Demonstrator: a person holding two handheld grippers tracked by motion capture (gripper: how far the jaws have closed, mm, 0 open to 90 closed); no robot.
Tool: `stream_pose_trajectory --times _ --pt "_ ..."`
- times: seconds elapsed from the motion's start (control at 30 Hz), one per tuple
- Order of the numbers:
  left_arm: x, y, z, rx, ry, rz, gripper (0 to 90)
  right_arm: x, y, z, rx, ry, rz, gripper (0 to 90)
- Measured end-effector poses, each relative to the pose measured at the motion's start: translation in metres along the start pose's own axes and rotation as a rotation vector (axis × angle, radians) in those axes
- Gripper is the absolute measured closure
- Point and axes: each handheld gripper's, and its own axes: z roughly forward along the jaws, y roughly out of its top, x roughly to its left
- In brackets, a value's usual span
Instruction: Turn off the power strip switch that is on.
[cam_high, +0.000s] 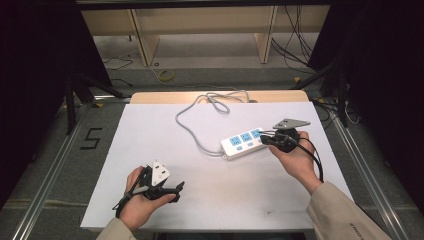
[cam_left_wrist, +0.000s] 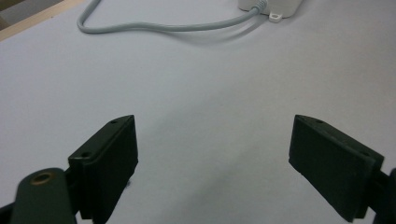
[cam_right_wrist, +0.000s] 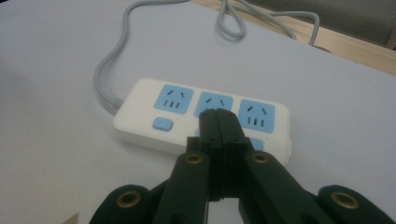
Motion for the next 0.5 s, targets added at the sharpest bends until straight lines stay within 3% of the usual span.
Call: stream_pose_trajectory --times 0.5 --pt "0.0002 -0.0004 0.0003 -0.003 -0.002 -0.002 15.3 -0.0027 0.0074 0.0073 0.025 0.005 0.004 90.0"
